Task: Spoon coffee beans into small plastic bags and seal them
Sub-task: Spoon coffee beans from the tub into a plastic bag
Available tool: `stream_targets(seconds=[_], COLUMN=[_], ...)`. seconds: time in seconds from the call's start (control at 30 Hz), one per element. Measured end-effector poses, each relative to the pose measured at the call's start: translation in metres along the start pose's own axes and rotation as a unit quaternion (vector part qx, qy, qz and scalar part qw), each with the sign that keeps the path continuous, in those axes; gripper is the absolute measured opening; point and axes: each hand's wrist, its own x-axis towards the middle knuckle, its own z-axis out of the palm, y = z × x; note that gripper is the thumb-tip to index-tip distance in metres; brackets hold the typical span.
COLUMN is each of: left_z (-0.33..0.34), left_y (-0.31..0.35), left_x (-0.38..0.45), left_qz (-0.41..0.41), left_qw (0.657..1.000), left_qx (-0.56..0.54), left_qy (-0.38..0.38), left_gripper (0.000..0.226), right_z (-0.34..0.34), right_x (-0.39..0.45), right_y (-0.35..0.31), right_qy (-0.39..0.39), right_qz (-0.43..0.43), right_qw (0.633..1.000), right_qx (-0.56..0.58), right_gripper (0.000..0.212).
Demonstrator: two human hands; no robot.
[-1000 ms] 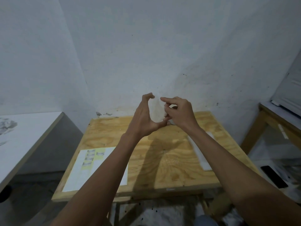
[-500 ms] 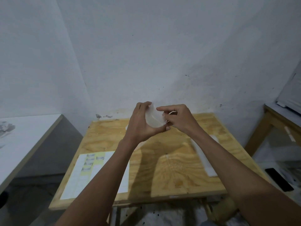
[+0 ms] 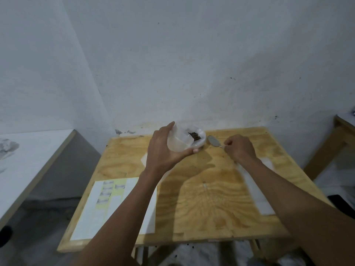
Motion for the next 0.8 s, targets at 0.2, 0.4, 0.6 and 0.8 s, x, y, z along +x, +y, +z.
stream_targets(seconds=[0.2, 0.4, 0.6, 0.8], left_z=[0.01, 0.016, 0.017, 0.015], left_y=[-0.01, -0.019, -0.022, -0.03], left_x=[0.007, 0.01, 0.01, 0.012], left_qz=[-0.009, -0.003, -0.012, -0.007], left_qw=[1.0, 1.0, 1.0, 1.0], left_qx=[0.021, 0.008, 0.013, 0.017], left_qy=[0.012, 0.015, 0.022, 0.022], left_gripper=[0.118, 0.113, 0.115, 0.117], right_z=[0.019, 0.019, 0.01, -0.004], right_x=[0.013, 0.019, 0.022, 0.028], right_y=[0.002, 0.002, -0.009, -0.039], right_qy=[0.008, 0.015, 0.084, 0.056], right_qz=[0.008, 0.028, 0.015, -0.048], right_qw=[0.999, 0.999, 0.989, 0.981], right_qx=[-0.049, 0.034, 0.118, 0.177], right_gripper=[0.007, 0.02, 0.015, 0.021])
